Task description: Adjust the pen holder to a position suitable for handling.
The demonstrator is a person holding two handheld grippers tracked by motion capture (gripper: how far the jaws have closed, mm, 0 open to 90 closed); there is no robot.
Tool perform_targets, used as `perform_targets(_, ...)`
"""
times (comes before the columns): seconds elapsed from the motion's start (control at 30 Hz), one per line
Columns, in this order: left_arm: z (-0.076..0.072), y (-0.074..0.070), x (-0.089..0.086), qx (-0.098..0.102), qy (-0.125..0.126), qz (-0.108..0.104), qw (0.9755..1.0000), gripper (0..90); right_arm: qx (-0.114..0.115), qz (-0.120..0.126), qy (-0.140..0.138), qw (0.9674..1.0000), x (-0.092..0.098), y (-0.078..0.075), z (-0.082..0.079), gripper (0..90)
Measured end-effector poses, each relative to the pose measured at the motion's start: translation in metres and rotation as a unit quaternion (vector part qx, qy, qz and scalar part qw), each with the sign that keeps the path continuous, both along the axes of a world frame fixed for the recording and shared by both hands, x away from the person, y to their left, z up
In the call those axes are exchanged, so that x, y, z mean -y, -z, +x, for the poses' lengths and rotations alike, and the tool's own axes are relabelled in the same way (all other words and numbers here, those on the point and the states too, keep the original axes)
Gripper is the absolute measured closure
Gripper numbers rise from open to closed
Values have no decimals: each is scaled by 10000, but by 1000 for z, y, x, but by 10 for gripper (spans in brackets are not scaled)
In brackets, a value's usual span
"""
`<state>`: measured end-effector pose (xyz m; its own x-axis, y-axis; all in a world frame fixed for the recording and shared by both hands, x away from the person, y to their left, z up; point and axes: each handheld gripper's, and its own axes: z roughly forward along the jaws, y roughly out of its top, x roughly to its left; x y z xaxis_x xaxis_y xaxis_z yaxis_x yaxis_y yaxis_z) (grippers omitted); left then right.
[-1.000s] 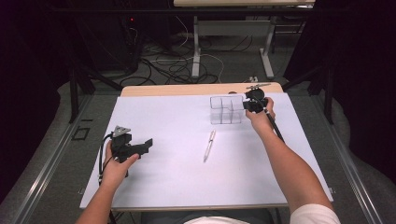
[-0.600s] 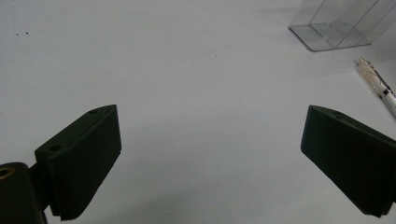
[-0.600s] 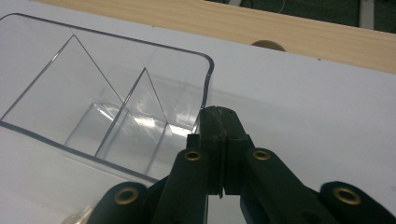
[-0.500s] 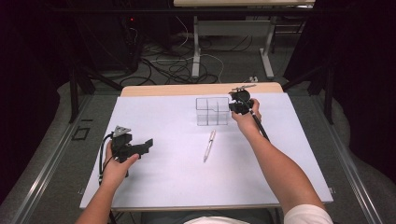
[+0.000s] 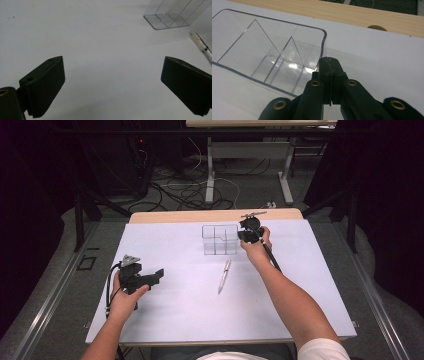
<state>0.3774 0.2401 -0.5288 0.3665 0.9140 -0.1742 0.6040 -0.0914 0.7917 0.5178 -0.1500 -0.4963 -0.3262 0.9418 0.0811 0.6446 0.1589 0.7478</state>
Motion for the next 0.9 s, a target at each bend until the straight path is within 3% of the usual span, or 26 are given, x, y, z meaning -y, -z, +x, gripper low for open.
perform_targets(0.47, 0, 1, 0, 12, -17, -19, 10000, 55, 97, 40, -89, 9999, -12, 2, 0, 895)
perform_targets(0.53, 0, 1, 0, 13, -15, -22, 10000, 55, 93, 30, -118, 9999, -9, 2, 1, 815)
perform_targets(0.9, 1, 2, 1, -63, -58, -9, 10000, 61, 317, 156, -263, 9990, 5, -6, -11, 741)
